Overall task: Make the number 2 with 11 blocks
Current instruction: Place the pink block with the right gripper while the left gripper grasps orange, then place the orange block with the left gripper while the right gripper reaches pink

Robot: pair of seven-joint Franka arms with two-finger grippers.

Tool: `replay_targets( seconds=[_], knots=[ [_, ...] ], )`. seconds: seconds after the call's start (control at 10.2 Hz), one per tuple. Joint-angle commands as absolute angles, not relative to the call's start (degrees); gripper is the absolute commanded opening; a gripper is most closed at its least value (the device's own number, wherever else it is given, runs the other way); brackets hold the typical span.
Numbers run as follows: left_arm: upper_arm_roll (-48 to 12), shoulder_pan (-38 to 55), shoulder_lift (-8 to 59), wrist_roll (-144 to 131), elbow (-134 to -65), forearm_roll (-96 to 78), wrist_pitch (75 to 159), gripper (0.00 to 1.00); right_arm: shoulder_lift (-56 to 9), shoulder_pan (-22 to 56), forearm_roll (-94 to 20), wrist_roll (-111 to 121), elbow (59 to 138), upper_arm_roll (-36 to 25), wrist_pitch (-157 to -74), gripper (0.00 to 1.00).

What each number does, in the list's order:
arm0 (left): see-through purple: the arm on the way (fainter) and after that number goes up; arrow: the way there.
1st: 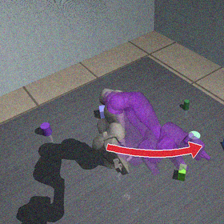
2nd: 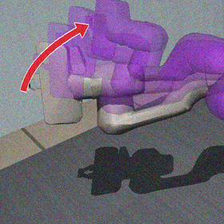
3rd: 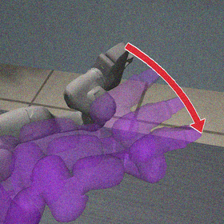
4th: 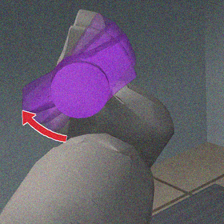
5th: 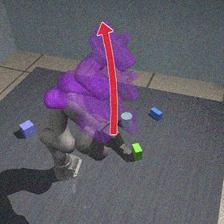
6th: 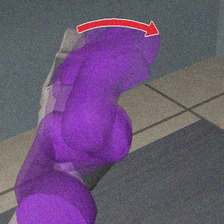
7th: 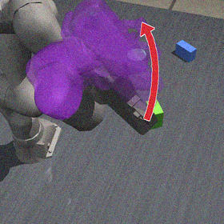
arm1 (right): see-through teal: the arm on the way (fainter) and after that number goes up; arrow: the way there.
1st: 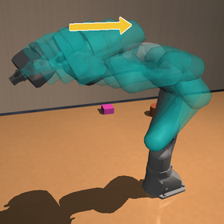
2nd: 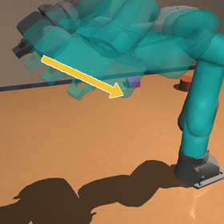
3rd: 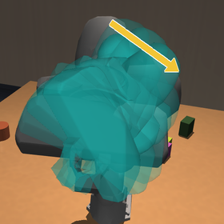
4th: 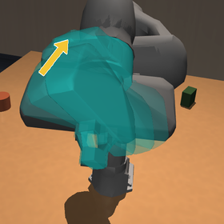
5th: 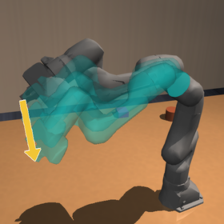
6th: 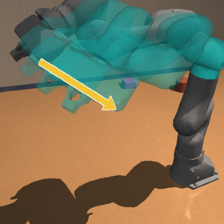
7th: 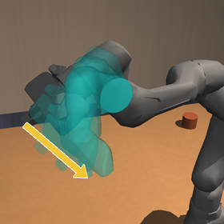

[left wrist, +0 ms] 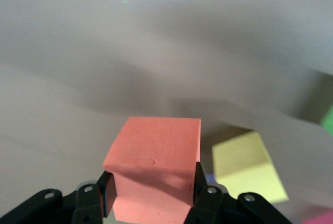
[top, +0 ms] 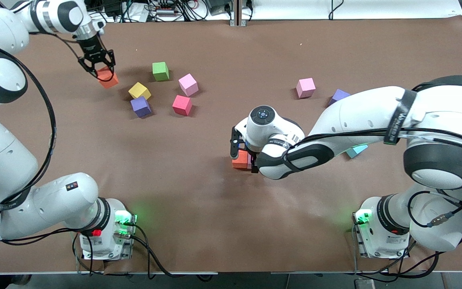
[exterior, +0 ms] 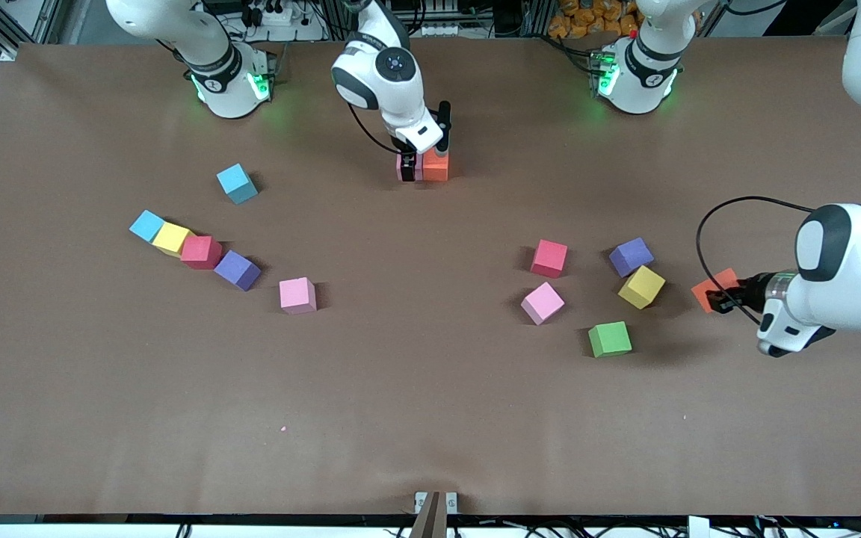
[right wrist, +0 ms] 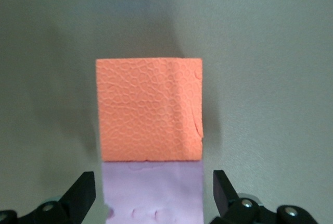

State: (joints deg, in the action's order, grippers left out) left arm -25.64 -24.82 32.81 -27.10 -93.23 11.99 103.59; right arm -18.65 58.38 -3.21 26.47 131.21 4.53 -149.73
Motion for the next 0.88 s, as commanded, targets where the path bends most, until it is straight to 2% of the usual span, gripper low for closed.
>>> replay_targets(
  seconds=[0.0, 0.2, 0.39, 0.59, 0.78],
  knots=[
    [-27.9, -25.0, 31.6, -32.1, -92.6, 9.8, 99.9, 0.26, -12.1, 59.2, -3.5, 25.5, 132.1, 4.4, -144.0, 1.0],
    [-29.7, -25.2, 30.9, -37.8, -92.6, 5.7, 98.0, 0.27, -7.3, 57.9, -3.5, 25.6, 132.1, 4.1, -137.8, 1.0],
    [-32.4, -25.1, 30.1, -47.0, -92.8, 2.4, 97.7, 0.27, -6.2, 52.5, -3.4, 25.8, 132.2, 3.3, -134.9, 1.0],
    [-37.9, -24.4, 30.3, -61.5, -92.9, 2.4, 97.8, 0.27, -5.5, 41.5, -1.2, 30.8, 132.2, 3.3, -133.5, 1.0],
    [-39.0, -20.0, 30.4, -70.9, -93.3, 2.4, 98.0, 0.28, -6.2, 28.2, -0.8, 43.4, 131.8, 3.8, -134.8, 1.0]
  ],
)
